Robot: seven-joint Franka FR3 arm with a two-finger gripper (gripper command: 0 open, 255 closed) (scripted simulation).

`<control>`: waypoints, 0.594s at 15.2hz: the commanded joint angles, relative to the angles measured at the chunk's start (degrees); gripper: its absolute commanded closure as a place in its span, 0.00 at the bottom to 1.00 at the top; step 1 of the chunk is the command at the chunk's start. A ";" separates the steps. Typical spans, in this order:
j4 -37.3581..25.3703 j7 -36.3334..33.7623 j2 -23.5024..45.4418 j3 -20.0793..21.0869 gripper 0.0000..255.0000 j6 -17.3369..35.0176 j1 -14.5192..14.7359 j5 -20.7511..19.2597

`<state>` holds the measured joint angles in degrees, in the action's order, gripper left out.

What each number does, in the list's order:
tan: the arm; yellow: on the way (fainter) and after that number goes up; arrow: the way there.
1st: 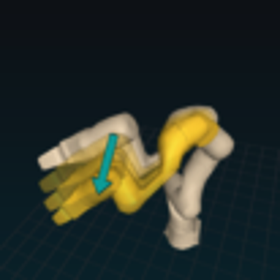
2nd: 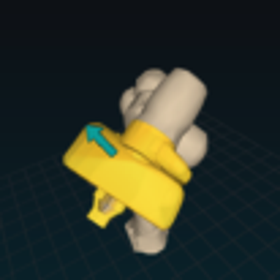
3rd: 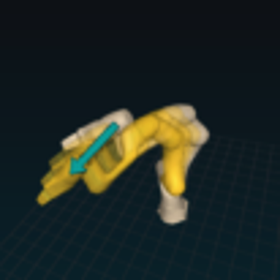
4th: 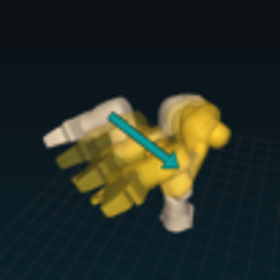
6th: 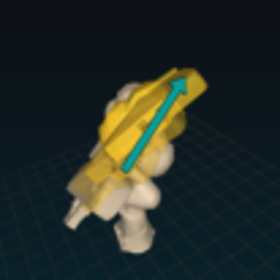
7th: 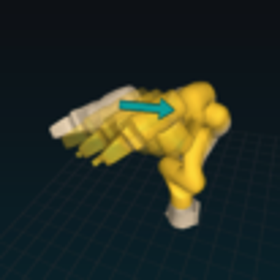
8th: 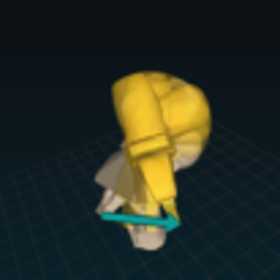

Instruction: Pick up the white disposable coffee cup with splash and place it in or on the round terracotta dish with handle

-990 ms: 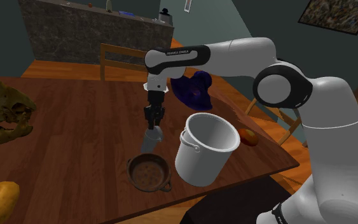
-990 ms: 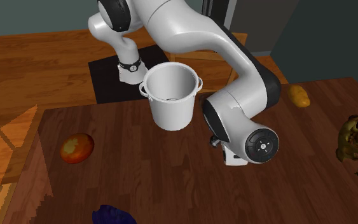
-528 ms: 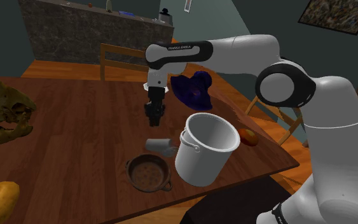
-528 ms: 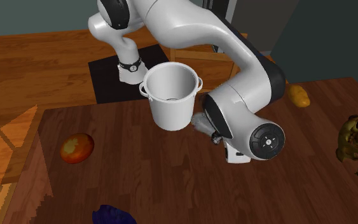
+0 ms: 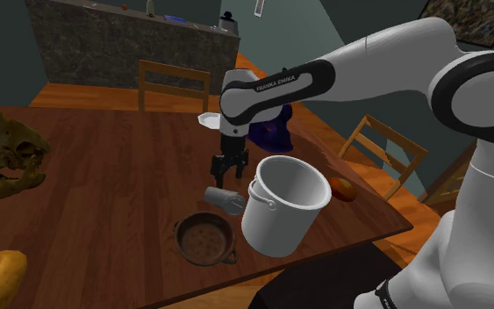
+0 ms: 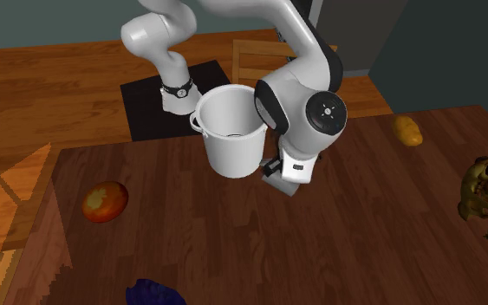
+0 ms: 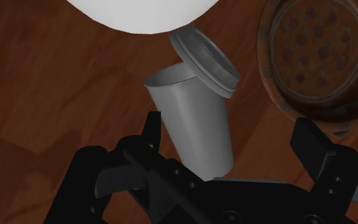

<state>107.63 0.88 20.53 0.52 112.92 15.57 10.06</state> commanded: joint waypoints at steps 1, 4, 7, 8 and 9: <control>1.73 -0.31 -0.22 -0.05 0.00 1.86 0.21 -0.15; 3.20 -0.18 0.46 0.09 0.00 4.01 0.38 0.06; 3.47 -0.15 0.60 0.11 0.00 4.42 0.41 0.10; 3.47 -0.15 0.60 0.11 0.00 4.42 0.41 0.10; 3.47 -0.15 0.60 0.11 0.00 4.42 0.41 0.10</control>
<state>111.07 0.71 21.13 0.64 117.31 15.98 10.16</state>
